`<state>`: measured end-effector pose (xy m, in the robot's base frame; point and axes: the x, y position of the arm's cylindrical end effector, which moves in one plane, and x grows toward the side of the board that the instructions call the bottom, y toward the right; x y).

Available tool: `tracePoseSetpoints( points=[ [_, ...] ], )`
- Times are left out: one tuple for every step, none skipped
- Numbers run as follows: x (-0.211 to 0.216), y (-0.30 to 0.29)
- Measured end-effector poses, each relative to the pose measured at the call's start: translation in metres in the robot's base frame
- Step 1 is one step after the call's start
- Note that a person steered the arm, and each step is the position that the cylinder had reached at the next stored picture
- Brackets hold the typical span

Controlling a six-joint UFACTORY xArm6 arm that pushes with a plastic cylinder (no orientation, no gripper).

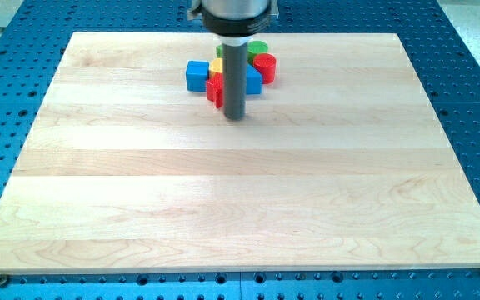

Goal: Move the red star into the yellow blocks

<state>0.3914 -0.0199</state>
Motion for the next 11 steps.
tracePoseSetpoints(
  points=[
    [-0.021,-0.024],
    [-0.038,-0.024],
    [-0.038,-0.026],
    [-0.031,-0.062],
    [-0.055,-0.062],
    [-0.062,-0.062],
    [-0.037,-0.036],
    [-0.008,-0.007],
    [-0.013,-0.075],
    [-0.047,-0.04],
    [-0.048,-0.001]
  ],
)
